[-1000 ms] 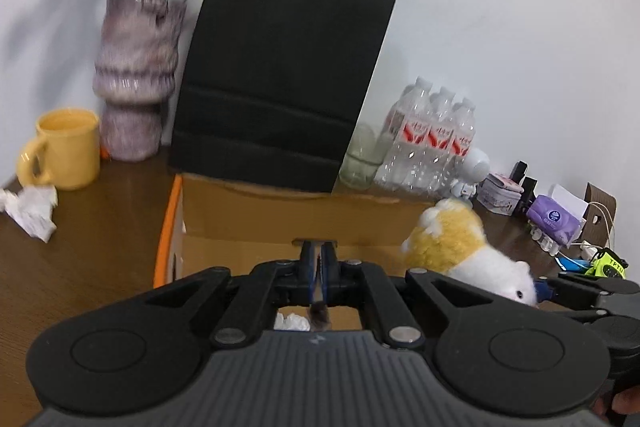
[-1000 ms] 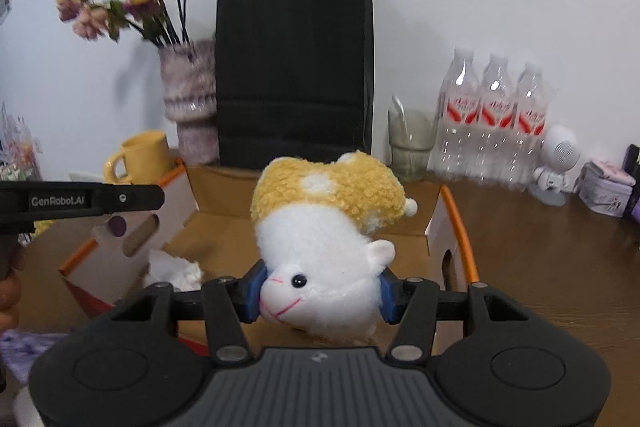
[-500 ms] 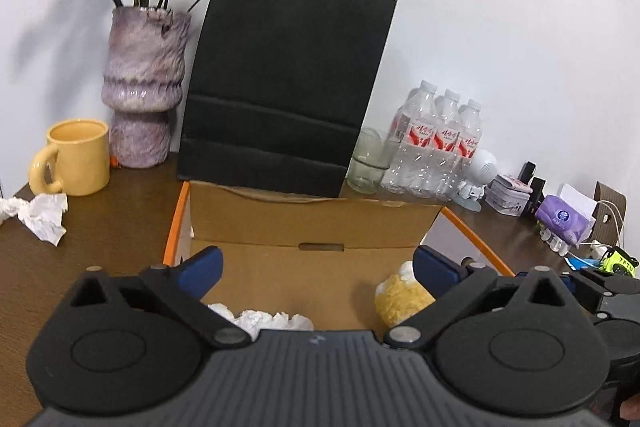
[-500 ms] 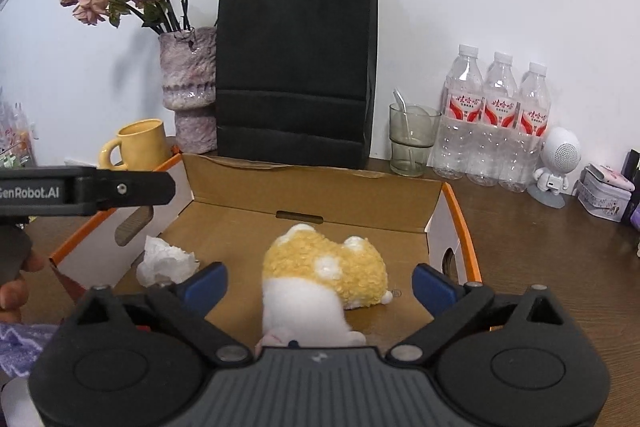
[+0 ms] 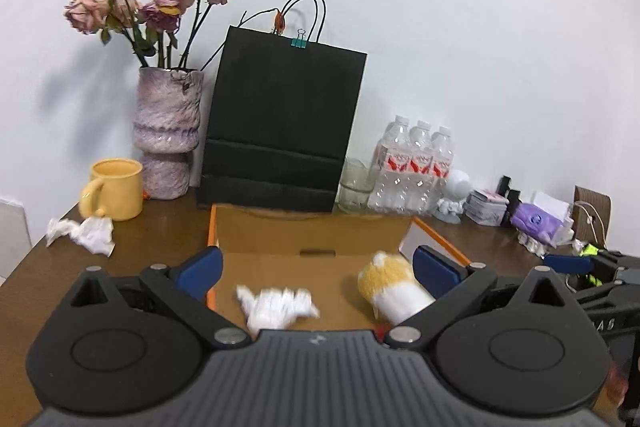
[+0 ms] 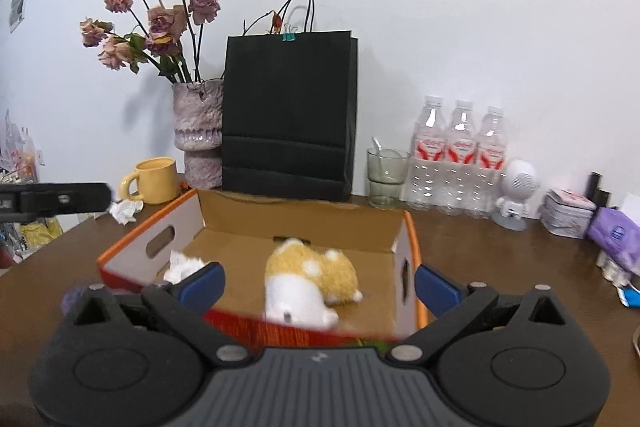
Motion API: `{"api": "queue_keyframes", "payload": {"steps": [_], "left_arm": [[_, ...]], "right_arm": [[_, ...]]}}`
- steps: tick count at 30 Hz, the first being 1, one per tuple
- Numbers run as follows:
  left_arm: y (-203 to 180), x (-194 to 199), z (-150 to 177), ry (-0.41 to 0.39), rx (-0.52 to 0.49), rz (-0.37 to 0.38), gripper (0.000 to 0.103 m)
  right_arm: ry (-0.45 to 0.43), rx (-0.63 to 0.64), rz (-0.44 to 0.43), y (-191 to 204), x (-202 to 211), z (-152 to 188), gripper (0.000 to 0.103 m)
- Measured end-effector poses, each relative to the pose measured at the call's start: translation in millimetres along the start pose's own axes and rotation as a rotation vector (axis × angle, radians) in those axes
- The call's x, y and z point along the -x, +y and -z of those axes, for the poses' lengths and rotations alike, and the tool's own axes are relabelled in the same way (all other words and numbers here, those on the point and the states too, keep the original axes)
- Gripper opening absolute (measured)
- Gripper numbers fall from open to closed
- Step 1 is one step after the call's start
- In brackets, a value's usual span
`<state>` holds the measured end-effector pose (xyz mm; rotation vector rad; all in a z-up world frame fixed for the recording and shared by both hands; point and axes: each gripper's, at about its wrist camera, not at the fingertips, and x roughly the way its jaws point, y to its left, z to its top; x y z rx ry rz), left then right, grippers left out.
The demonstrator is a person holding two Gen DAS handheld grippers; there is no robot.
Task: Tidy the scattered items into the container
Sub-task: 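Grasp the clear plastic bag with the right tool while the left tool grasps the white container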
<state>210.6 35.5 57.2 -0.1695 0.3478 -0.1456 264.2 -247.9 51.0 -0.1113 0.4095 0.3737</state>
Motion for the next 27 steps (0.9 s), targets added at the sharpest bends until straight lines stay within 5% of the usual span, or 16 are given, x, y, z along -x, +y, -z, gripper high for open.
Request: {"api": "queue_keyframes", "payload": {"steps": [7, 13, 22, 27], "left_arm": [[-6.3, 31.2, 53.8, 0.067, -0.026, 0.046, 0.103], [-26.3, 15.0, 80.2, 0.149, -0.043, 0.054, 0.103], [-54.4, -11.9, 91.4, 0.134, -0.101, -0.045, 0.103], [-59.2, -18.3, 93.0, 0.146, -0.118, -0.076, 0.083]], "right_arm": [[0.094, 0.019, 0.051, 0.4, 30.5, 56.0, 0.103], [0.166, 0.019, 0.096, 3.3, 24.3, 94.3, 0.103], [0.194, -0.012, 0.096, 1.7, 12.0, 105.1, 0.099], [0.19, -0.018, 0.092, 1.0, 10.7, 107.6, 0.089]]}}
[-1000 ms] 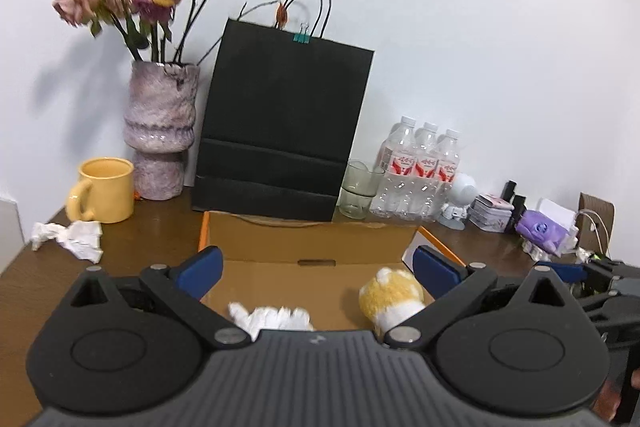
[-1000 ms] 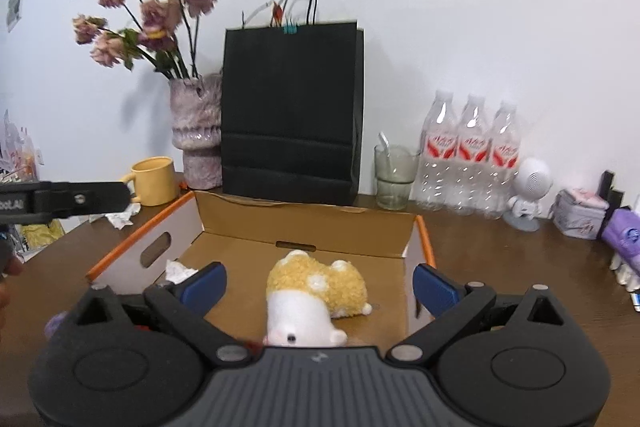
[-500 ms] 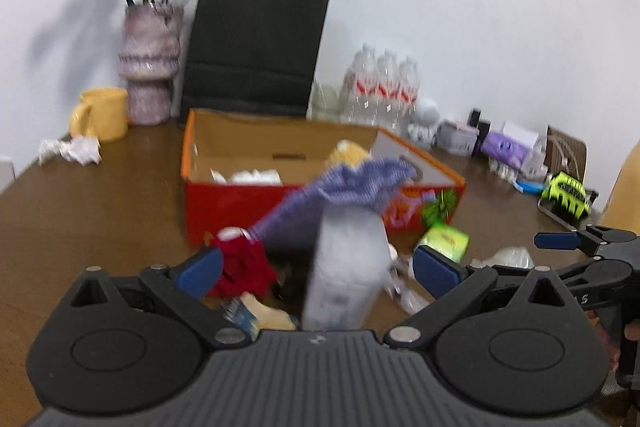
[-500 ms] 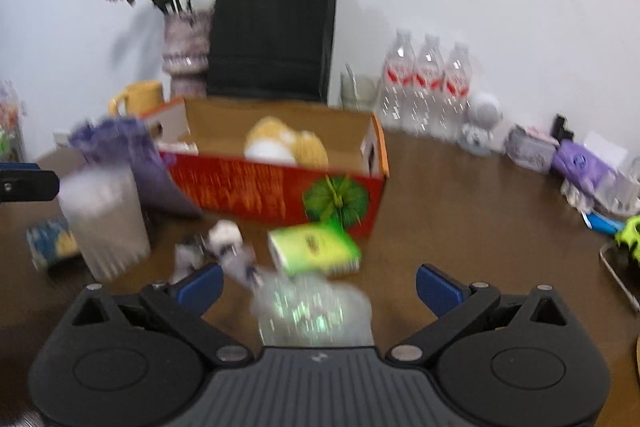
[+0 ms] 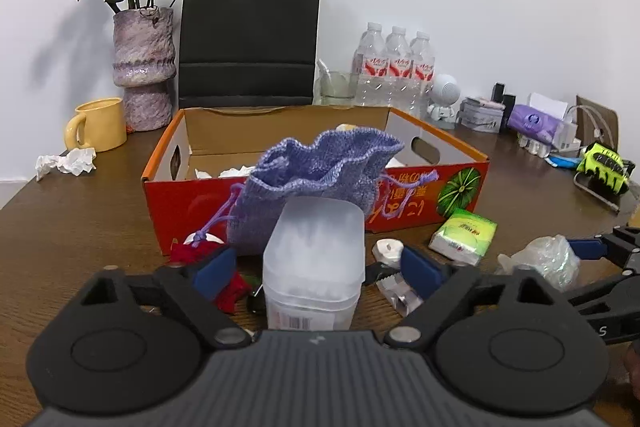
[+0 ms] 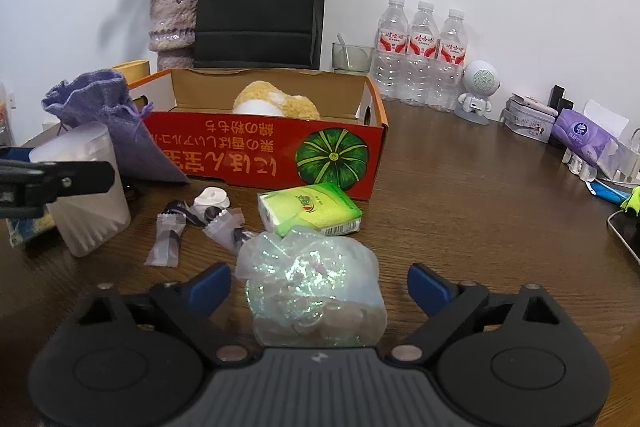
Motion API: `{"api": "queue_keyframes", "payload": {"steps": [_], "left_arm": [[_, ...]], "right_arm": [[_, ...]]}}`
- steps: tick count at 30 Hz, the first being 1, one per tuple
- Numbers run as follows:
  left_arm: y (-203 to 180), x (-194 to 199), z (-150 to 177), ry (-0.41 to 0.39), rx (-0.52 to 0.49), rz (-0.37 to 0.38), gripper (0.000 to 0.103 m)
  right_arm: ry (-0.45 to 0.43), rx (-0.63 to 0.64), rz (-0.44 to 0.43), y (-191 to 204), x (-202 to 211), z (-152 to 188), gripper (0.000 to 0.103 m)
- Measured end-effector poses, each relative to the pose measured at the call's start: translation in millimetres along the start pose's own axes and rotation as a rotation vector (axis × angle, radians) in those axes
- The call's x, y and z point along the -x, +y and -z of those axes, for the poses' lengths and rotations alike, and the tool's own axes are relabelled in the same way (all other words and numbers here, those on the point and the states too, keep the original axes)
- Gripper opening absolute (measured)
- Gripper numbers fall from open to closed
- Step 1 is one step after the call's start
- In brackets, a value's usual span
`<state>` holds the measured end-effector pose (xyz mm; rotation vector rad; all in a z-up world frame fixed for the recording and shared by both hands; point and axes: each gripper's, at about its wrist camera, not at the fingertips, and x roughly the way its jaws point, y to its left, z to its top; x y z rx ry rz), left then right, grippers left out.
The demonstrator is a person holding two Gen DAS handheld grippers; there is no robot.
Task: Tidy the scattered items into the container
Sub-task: 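Grasp the clear plastic bag with the right tool while the left tool grasps the white container, then lower the plastic bag and white container into the box and release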
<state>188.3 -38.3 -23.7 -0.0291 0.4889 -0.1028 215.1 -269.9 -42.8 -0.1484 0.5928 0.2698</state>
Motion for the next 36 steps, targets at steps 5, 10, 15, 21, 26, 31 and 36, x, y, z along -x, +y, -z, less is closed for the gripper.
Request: {"api": "queue_keyframes", "payload": {"steps": [5, 10, 15, 21, 26, 31, 36], "left_arm": [[-1.6, -3.8, 3.6, 0.024, 0.017, -0.02, 0.045], [-6.3, 1.3, 7.2, 0.025, 0.013, -0.014, 0.042], [-9.5, 9.1, 10.4, 0.027, 0.013, -0.006, 0.042], [-12.2, 24.3, 11.7, 0.016, 0.021, 0.011, 0.042], [-19.7, 54.6, 4.7, -0.046, 0.008, 0.077, 0.042], [-19.5, 88.5, -22.0, -0.128, 0.035, 0.175, 0.042], [-8.7, 102.1, -55.4, -0.198, 0.069, 0.211, 0.042]], "right_arm": [[0.007, -0.019, -0.028, -1.7, -0.7, 2.3, 0.049], [-0.025, -0.048, -0.067, -4.8, 7.0, 5.0, 0.044], [-0.043, -0.064, -0.086, -5.0, 14.7, 7.5, 0.044], [-0.068, -0.085, -0.093, -5.9, 27.2, 10.4, 0.044], [-0.09, -0.104, -0.12, -9.0, 43.3, 9.2, 0.043], [-0.162, -0.123, -0.148, -19.2, 67.0, -10.4, 0.043], [-0.235, -0.111, -0.148, -25.4, 78.2, -45.0, 0.043]]}}
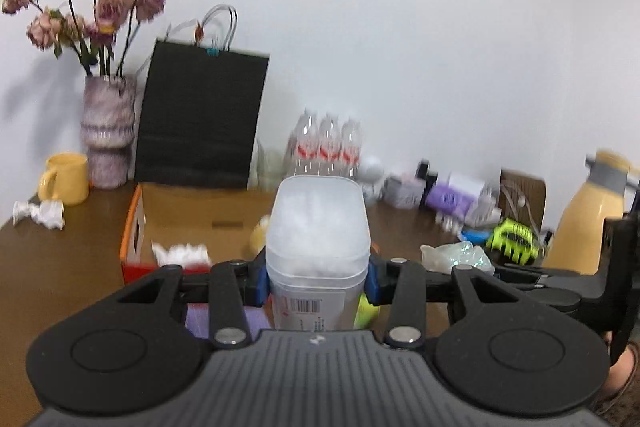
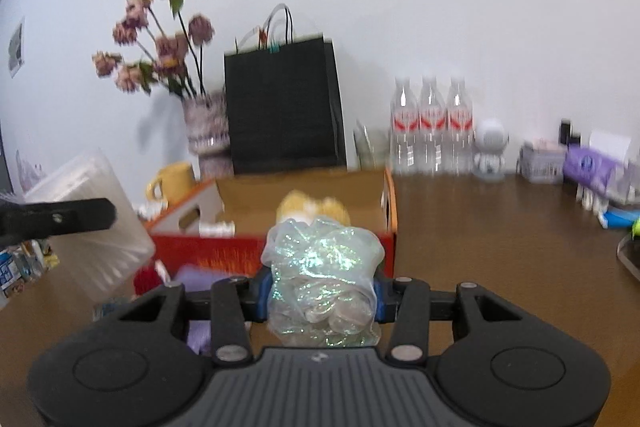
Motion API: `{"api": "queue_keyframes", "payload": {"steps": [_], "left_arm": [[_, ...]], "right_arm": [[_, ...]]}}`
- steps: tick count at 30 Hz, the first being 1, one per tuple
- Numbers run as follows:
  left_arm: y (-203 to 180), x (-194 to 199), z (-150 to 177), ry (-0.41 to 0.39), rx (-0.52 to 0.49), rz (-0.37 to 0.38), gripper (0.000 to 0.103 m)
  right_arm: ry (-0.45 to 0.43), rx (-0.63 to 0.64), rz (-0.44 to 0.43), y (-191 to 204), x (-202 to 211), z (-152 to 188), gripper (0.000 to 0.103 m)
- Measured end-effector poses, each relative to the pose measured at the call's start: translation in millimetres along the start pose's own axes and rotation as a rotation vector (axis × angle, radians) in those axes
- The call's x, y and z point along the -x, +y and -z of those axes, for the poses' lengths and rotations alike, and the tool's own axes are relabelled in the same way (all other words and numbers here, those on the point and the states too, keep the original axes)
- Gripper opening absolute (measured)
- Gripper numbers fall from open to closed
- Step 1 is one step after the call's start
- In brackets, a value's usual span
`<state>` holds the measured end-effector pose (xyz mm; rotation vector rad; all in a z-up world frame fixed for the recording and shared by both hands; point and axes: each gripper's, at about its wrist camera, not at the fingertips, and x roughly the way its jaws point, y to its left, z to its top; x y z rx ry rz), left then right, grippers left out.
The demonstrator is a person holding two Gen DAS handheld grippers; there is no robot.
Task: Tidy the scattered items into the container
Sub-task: 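Lower the plastic bag and white container into the box and release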
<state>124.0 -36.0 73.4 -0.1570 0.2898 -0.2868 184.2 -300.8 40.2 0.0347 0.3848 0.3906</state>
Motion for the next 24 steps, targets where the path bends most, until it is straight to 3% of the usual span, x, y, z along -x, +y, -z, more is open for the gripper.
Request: {"api": "queue_keyframes", "payload": {"steps": [4, 11, 19, 24], "left_arm": [[11.0, -15.8, -23.4, -0.037, 0.001, -0.039, 0.042], [45.6, -72.0, -45.0, -0.015, 0.046, -0.106, 0.042], [84.8, -163.1, -49.5, 0.105, 0.077, -0.171, 0.042], [97.3, -216.8, -46.1, 0.207, 0.057, -0.228, 0.042]], "right_arm": [[-0.02, 0.0, -0.008, -0.3, -17.0, -29.8, 0.043], [0.002, 0.009, 0.007, 0.0, -79.8, -70.8, 0.043], [0.066, -0.018, 0.015, -1.4, -171.8, -87.7, 0.043], [0.12, -0.011, 0.092, -10.1, -232.3, -89.8, 0.043]]}}
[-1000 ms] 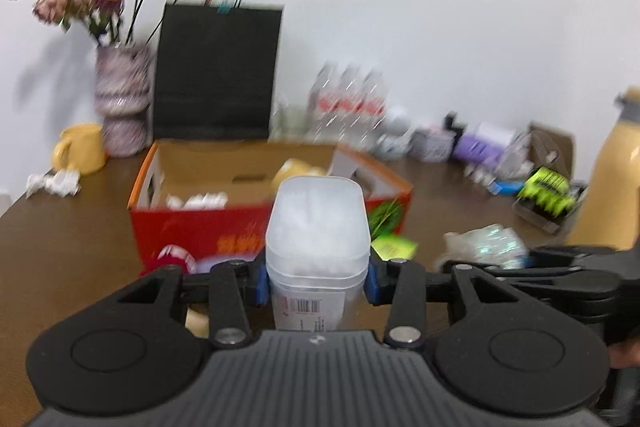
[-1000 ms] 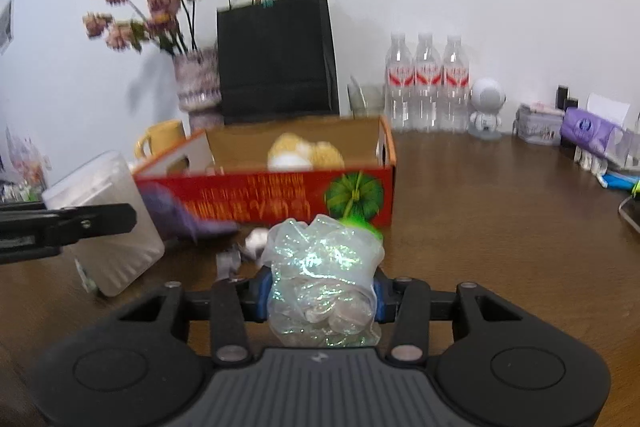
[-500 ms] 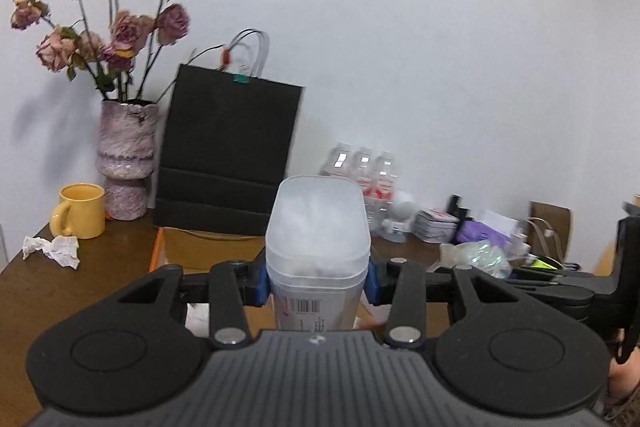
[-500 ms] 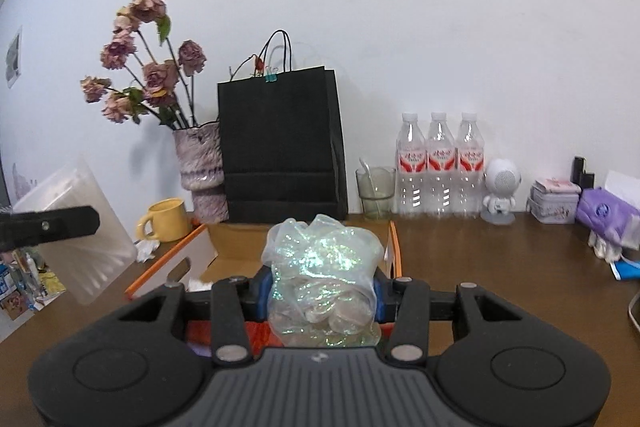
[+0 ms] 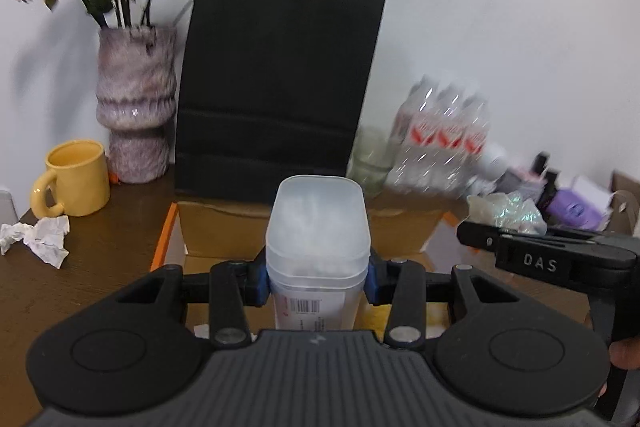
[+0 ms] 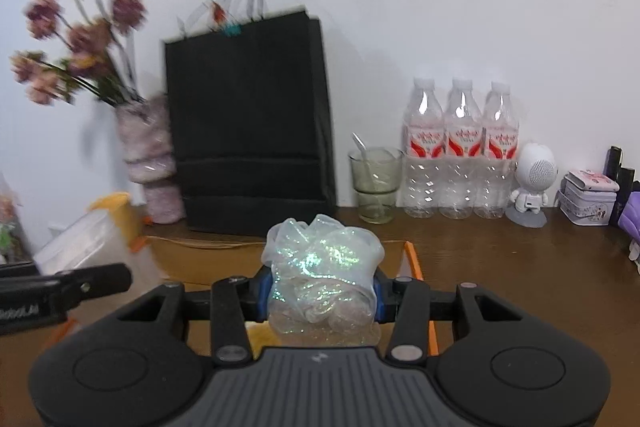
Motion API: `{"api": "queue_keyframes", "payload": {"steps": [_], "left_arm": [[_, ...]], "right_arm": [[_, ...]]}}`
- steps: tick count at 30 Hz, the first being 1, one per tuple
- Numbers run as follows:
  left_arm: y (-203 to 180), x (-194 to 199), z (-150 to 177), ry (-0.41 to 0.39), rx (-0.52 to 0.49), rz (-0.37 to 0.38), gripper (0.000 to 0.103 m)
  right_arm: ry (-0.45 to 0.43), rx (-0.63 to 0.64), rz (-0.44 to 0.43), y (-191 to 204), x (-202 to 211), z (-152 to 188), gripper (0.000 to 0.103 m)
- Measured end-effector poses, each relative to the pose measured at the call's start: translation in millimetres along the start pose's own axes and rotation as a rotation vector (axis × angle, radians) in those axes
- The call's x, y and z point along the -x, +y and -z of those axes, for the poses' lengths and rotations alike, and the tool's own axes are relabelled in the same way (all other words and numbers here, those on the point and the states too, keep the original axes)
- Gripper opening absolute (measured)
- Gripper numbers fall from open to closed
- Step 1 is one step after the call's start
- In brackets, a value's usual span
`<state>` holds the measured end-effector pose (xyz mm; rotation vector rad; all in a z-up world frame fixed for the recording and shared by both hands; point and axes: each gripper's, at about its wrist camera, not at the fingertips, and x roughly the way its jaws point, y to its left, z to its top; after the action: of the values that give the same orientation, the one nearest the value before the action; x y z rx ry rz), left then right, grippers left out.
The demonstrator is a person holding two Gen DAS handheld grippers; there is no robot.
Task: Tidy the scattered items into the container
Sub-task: 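Lower the plastic bag and white container into the box and release, then grasp the small wrapped candy with the right tool while the left tool grasps the blue-yellow packet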
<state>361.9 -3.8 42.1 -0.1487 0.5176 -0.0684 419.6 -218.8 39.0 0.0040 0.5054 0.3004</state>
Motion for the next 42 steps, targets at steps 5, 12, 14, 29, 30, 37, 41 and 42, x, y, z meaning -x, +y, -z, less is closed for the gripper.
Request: {"api": "queue_keyframes", "payload": {"steps": [5, 12, 14, 29, 30, 37, 41, 42], "left_arm": [[-2.2, -31.4, 4.8, 0.059, -0.025, -0.055, 0.042], [-2.4, -50.0, 16.3, 0.109, -0.021, -0.085, 0.063], [-4.6, -46.1, 16.2, 0.094, -0.035, -0.106, 0.083], [-6.0, -2.4, 4.1, -0.021, -0.039, -0.143, 0.103], [-6.2, -0.8, 3.9, -0.022, -0.039, -0.146, 0.103], [-5.4, 21.7, 9.1, -0.037, -0.03, -0.131, 0.103], [-2.9, 45.8, 16.3, -0.048, -0.036, -0.12, 0.103], [-2.5, 53.0, 18.6, -0.055, -0.041, -0.116, 0.103]], "right_arm": [[0.06, 0.051, 0.049, 0.3, -42.8, 8.6, 0.043], [0.173, 0.07, 0.012, -2.5, -60.8, 17.9, 0.071], [0.17, 0.074, 0.001, -1.7, -55.9, 16.1, 0.088], [0.145, 0.106, -0.025, 11.6, -27.7, 3.0, 0.102], [0.141, 0.107, -0.024, 12.0, -25.9, 2.2, 0.102], [0.101, 0.116, -0.02, 16.5, -0.6, 0.5, 0.102], [0.061, 0.132, -0.022, 21.5, 28.7, 4.4, 0.103], [0.051, 0.138, -0.022, 22.7, 37.1, 6.2, 0.103]]}}
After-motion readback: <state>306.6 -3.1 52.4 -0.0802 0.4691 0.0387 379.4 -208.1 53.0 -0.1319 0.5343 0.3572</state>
